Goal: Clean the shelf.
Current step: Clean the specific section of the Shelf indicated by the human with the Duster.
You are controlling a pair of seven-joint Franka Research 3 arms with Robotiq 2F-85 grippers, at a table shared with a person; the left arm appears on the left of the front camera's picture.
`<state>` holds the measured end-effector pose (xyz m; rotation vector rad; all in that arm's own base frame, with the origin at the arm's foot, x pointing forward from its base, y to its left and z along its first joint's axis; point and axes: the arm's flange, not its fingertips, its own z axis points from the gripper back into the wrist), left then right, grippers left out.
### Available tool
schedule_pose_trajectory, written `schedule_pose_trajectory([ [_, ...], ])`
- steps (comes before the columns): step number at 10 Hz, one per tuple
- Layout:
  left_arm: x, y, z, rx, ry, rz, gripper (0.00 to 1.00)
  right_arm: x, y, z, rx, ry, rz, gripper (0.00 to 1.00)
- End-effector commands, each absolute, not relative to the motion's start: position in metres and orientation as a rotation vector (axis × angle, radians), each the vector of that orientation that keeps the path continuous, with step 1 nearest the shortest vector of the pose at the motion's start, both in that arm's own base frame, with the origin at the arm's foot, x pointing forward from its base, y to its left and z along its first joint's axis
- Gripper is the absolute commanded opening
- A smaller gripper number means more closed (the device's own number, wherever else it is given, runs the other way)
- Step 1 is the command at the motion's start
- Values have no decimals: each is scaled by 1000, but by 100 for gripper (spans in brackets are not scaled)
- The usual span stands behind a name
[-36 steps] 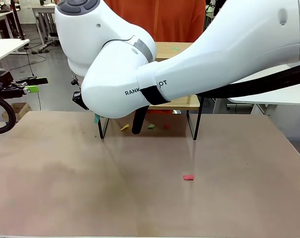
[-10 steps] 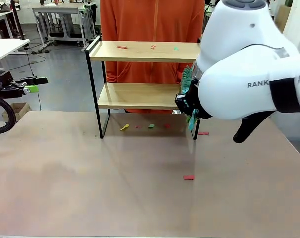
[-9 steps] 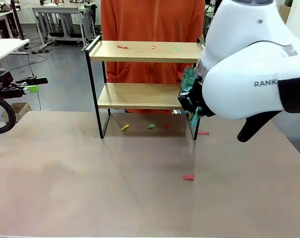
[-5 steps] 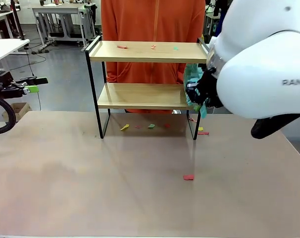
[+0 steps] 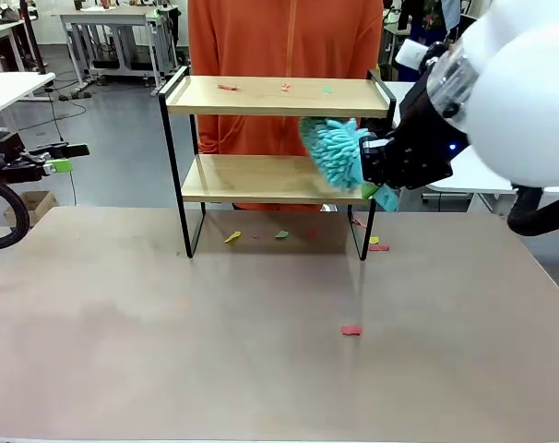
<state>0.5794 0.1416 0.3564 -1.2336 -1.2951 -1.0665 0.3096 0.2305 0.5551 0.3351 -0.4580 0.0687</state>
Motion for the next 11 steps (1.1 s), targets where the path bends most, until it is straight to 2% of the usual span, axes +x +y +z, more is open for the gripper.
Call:
schedule_pose_trajectory([
  [1, 576, 141, 359, -1222, -1293, -1074, 100, 306, 214, 544, 468, -388, 284, 13],
  [4, 576, 141, 359, -1222, -1293, -1074, 100, 300, 207, 535, 576, -335, 616, 13],
  [6, 576, 141, 359, -1222, -1293, -1074, 100, 296, 192, 525, 563, -255, 743, 13],
  [8, 576, 141, 359, -1222, -1293, -1074, 100, 285, 155, 517, 505, -147, 851, 13],
  [11, 576, 141, 359, -1222, -1293, -1074, 100, 265, 89, 520, 304, 53, 915, 13],
])
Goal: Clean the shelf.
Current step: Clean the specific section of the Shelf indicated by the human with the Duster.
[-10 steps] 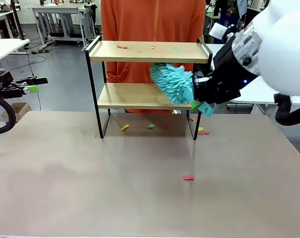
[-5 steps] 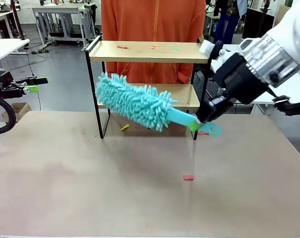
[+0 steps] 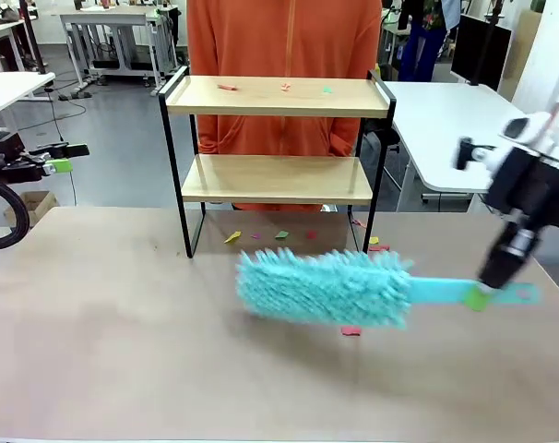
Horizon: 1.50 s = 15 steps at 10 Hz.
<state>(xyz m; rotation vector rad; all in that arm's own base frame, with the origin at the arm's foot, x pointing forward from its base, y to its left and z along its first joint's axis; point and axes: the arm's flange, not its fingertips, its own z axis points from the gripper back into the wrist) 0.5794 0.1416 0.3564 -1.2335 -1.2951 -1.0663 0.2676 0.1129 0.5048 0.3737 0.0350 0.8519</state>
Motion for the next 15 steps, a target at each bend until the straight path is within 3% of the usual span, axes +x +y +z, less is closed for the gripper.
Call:
schedule_pose_trajectory([
  [1, 576, 141, 359, -1222, -1293, -1074, 100, 268, 66, 520, 268, 134, 914, 13],
  [5, 576, 141, 359, -1222, -1293, -1074, 100, 272, 19, 525, 343, 154, 922, 13],
  [15, 576, 141, 359, -1222, -1293, -1074, 100, 266, 33, 517, 292, 170, 891, 13],
])
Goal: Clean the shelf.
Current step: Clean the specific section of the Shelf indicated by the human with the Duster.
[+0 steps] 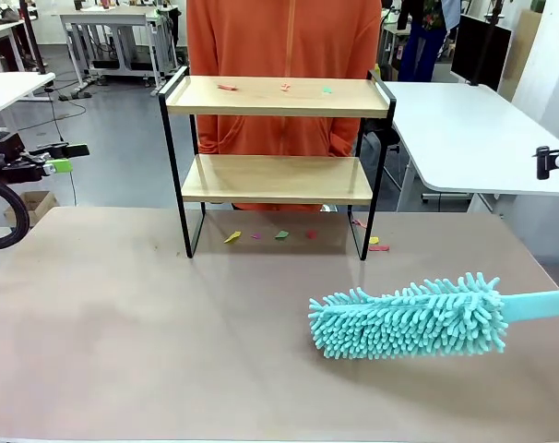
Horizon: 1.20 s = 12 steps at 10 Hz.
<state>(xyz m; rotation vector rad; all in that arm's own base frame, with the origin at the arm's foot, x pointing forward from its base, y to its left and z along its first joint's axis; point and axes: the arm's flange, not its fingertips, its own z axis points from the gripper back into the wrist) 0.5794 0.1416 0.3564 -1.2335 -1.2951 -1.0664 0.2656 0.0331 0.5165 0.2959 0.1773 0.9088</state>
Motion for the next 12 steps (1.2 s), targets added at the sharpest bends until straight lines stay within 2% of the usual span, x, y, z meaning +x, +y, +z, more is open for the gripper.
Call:
schedule_pose_trajectory([
  [1, 576, 141, 359, -1222, -1293, -1074, 100, 266, 33, 517, 292, 170, 891, 13],
  [12, 576, 141, 359, -1222, -1293, -1074, 100, 266, 33, 517, 292, 170, 891, 13],
])
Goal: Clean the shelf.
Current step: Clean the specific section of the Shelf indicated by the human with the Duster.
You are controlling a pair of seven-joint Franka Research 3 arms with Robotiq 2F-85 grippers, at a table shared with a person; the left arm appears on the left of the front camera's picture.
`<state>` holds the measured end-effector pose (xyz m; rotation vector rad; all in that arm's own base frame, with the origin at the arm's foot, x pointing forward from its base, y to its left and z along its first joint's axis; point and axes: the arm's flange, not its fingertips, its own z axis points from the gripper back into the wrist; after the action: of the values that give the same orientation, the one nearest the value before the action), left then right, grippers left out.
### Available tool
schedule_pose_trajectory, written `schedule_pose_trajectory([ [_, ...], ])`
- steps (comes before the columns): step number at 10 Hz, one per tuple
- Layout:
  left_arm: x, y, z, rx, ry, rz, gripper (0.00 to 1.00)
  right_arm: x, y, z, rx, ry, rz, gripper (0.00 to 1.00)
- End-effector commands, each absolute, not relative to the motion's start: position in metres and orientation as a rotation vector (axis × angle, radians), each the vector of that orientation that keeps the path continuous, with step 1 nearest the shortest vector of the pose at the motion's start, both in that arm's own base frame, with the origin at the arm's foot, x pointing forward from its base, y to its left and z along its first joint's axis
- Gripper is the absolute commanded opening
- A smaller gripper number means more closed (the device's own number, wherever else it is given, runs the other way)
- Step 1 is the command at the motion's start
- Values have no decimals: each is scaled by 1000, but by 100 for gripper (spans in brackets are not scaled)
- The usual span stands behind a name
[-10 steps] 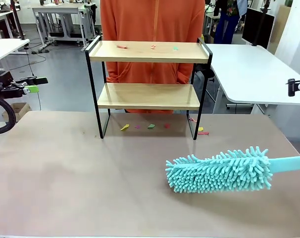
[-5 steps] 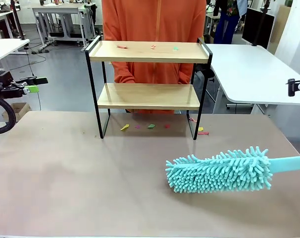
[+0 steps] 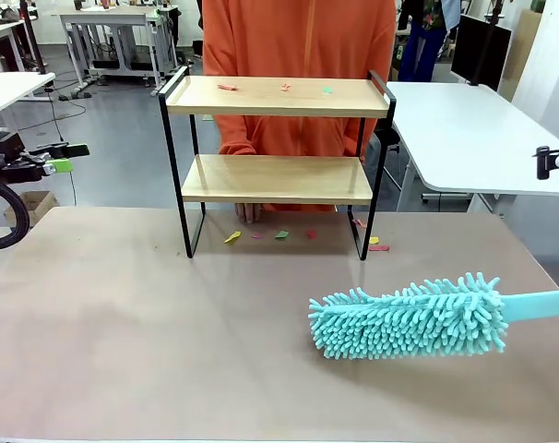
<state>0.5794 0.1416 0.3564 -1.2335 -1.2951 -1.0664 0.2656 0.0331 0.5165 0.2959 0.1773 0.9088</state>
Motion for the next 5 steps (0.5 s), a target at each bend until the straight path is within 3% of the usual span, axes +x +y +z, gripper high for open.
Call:
schedule_pose_trajectory([
  [1, 576, 141, 359, -1222, -1293, -1074, 100, 266, 33, 517, 292, 170, 891, 13],
  [5, 576, 141, 359, -1222, -1293, -1074, 100, 266, 33, 517, 292, 170, 891, 13],
])
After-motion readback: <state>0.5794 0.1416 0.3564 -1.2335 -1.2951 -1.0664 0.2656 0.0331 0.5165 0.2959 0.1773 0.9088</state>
